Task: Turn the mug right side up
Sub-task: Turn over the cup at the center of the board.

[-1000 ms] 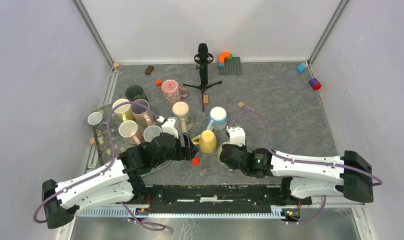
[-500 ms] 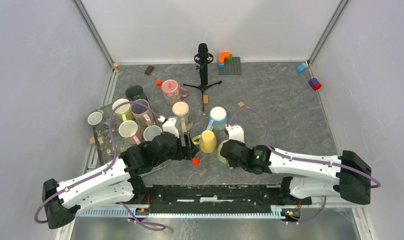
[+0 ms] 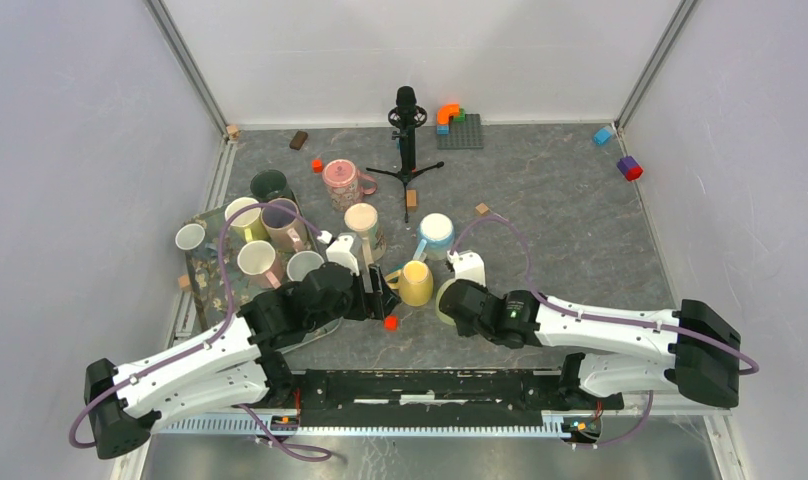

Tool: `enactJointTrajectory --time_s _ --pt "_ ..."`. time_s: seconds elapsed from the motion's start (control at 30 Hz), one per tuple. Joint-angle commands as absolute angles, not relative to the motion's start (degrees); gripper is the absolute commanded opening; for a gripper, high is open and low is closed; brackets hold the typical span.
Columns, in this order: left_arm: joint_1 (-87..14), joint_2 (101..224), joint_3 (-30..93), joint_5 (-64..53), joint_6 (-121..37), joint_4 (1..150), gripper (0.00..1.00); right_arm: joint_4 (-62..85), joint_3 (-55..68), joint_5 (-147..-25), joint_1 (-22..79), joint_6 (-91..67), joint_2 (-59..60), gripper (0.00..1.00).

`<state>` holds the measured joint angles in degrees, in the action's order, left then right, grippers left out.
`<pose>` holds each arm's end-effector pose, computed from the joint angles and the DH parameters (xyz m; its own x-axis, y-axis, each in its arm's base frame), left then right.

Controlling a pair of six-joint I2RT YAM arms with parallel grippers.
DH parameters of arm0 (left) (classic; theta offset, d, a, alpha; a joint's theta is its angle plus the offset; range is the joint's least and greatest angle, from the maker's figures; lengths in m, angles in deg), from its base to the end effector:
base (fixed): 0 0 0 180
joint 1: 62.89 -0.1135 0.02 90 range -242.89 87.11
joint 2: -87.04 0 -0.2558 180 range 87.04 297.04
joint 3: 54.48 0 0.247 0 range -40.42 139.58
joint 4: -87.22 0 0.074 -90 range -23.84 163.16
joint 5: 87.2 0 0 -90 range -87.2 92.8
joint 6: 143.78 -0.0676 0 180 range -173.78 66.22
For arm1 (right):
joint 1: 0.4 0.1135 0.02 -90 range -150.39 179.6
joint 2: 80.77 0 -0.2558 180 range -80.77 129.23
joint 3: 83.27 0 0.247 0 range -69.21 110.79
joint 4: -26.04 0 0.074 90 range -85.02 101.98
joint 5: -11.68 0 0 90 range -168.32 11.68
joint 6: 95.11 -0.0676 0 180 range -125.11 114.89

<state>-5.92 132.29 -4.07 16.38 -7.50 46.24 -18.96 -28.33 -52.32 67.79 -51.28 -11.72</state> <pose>0.1219 -0.1584 0.2356 -0.7345 -0.1592 -0.6597 0.2610 0.8311 -0.4911 0.1157 0.2093 0.1765 -0.7625 -0.1601 -0.6269 -0.2900 0.9507 0.1098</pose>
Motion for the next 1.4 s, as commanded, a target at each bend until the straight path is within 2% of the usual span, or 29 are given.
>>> enactJointTrajectory --time_s 0.0,0.1,0.13,0.7,1.03,1.37 --pt "-6.2 130.9 -4.6 13.9 -6.4 49.7 0.86 -17.5 -28.8 -52.4 67.7 -50.6 -13.6 0.10" --pt "-6.3 130.2 -5.7 12.0 -5.4 51.6 0.86 -17.8 -28.7 -51.5 67.6 -50.2 -16.0 0.01" --pt "-6.3 130.0 -6.1 11.2 -5.0 52.4 0.86 -17.9 -28.7 -51.2 67.5 -50.0 -16.7 0.00" --pt "-6.4 132.6 -12.0 1.4 1.3 68.1 0.86 -14.0 -27.1 -48.8 66.7 -46.9 -25.0 0.00" --pt "-10.6 134.9 -14.6 -9.3 5.4 83.5 0.87 -8.4 -19.5 -48.7 65.4 -43.2 -30.0 0.00" --pt "-14.9 140.2 -19.3 -15.7 17.5 108.2 0.86 8.1 -18.7 -53.6 64.8 -42.1 -31.3 0.00"
